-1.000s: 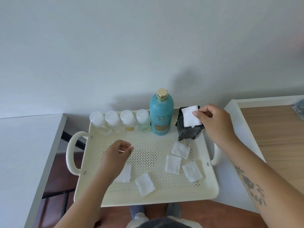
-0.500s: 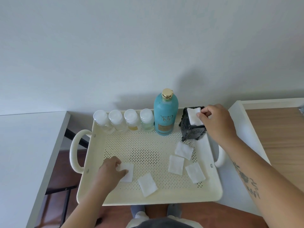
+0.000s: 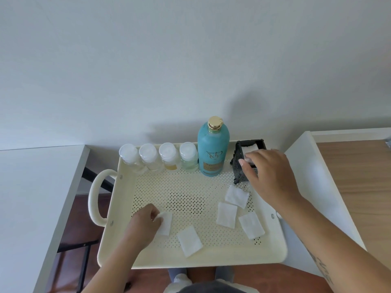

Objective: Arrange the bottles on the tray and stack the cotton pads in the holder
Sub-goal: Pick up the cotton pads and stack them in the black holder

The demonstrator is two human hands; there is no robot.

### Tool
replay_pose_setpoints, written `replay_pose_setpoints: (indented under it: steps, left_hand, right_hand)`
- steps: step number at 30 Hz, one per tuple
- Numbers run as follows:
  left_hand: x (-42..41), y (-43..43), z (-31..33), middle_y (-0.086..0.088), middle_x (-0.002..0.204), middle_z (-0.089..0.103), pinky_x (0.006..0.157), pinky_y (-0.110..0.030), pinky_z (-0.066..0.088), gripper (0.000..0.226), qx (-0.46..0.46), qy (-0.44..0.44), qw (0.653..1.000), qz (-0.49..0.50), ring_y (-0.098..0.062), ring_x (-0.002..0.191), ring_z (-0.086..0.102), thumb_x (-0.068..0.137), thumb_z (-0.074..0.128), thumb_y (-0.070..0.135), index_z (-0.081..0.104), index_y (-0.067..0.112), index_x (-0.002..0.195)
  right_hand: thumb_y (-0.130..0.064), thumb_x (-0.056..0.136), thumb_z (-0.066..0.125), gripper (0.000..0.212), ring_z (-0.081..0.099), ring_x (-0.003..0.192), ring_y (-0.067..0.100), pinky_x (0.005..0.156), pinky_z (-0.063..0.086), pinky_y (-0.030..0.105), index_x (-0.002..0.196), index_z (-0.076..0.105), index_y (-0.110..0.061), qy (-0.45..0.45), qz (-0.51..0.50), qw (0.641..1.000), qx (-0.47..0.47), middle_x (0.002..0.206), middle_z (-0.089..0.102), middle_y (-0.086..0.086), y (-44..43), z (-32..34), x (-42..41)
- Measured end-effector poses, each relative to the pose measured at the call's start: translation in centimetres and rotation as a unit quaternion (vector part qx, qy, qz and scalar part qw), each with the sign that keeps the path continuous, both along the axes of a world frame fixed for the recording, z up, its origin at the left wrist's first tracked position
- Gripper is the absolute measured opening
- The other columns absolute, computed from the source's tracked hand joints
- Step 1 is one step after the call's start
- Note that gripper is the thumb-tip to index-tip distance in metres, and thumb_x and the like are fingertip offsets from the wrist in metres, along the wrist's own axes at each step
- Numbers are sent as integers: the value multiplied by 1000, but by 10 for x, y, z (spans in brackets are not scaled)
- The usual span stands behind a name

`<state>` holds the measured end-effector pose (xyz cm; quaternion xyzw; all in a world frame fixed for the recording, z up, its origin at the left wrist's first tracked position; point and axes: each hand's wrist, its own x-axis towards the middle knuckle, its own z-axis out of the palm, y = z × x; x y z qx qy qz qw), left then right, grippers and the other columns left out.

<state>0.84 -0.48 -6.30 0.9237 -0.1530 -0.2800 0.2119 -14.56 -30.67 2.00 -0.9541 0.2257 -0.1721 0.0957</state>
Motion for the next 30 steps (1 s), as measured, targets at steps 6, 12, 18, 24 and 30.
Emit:
replay_pose_setpoints:
  steps: [6, 12, 18, 24, 30]
  left_hand:
    - [-4, -11, 11, 3, 75, 60, 52, -25, 37, 15, -57, -17, 998, 11, -14, 64, 51, 87, 64, 17, 52, 21, 78]
    - [-5, -28, 31, 4, 72, 69, 60, -24, 45, 14, -207, 28, 975, 81, -8, 63, 58, 87, 70, 21, 62, 29, 78]
    - [-9, -46, 51, -13, 83, 75, 76, -44, 59, 2, -309, 151, 926, 158, -24, 78, 69, 89, 70, 13, 68, 13, 89]
    - [-14, -57, 65, -8, 84, 77, 73, -35, 61, 2, -372, 198, 892, 163, -20, 80, 71, 90, 68, 12, 69, 11, 89]
    - [-22, -68, 74, -11, 86, 77, 71, -33, 61, 5, -401, 211, 879, 149, -21, 81, 72, 89, 69, 16, 70, 12, 91]
  right_hand:
    - [-45, 97, 38, 46, 64, 85, 22, 108, 35, 45, 85, 69, -12, 56, 7, 998, -21, 87, 71, -1, 2, -3, -1]
    - [-38, 97, 46, 37, 66, 96, 22, 108, 36, 47, 100, 71, -11, 19, 2, 1000, -23, 99, 73, 0, 3, 0, -3]
    - [-38, 97, 48, 34, 65, 92, 21, 111, 32, 43, 93, 71, -12, 62, 4, 998, -30, 95, 72, -1, 5, -6, -5]
    - [-39, 95, 48, 35, 65, 91, 21, 106, 36, 44, 94, 71, -12, 19, -4, 1000, -23, 93, 73, -1, 3, -1, 0]
    - [-43, 98, 44, 39, 63, 90, 19, 112, 29, 41, 89, 69, -15, 74, 3, 997, -16, 92, 71, -3, 2, -7, -2]
